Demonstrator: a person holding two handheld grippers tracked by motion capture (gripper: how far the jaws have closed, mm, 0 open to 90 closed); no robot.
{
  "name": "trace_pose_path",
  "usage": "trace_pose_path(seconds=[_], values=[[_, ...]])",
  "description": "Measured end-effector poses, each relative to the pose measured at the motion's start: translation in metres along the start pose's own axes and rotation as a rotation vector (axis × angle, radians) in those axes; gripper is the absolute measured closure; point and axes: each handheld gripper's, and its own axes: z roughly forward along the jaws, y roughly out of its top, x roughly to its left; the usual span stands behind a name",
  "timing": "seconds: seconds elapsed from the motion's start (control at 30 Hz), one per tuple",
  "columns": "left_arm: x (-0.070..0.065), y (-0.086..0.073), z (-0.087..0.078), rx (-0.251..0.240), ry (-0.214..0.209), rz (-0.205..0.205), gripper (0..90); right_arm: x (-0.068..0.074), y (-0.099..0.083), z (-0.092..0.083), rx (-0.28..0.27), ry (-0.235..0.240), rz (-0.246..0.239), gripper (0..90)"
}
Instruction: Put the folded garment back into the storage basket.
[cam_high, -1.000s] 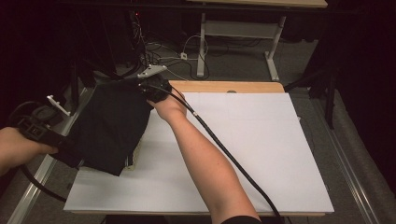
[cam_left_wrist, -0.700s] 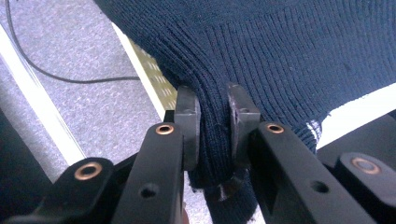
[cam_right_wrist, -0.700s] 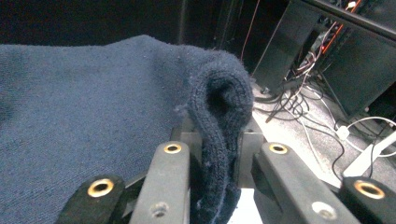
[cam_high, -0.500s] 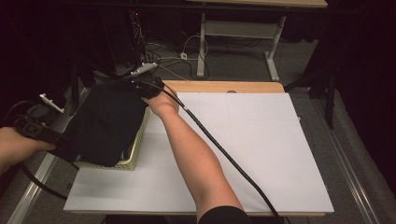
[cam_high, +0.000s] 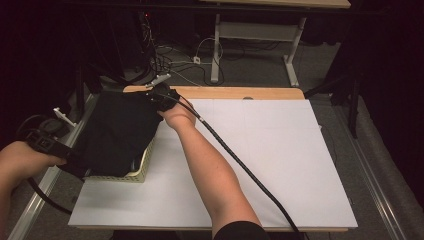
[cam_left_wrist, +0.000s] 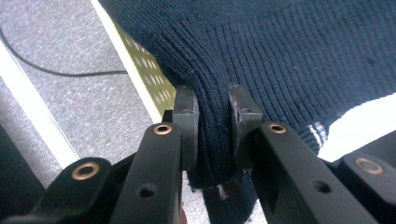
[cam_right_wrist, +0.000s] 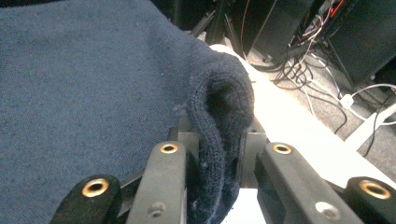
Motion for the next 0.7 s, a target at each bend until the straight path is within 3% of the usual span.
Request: trace_pose_path(seconds=[0.2, 0.57, 0.7], values=[[0.000, 0.002, 0.003, 0.008, 0.003, 0.003, 75.4, -0.001, -0.007, 0.008, 0.019, -0.002, -0.001, 76.3], [-0.003, 0.009, 0.016, 0.036, 0.031, -0.004, 74.6, 0.001, -0.002, 0.021, 0.016, -0.007, 0.003, 75.0], [-0.003, 0.009, 0.014, 0.032, 0.032, -0.001, 74.4, 0.003, 0.001, 0.022, 0.018, -0.008, -0.004, 73.3]])
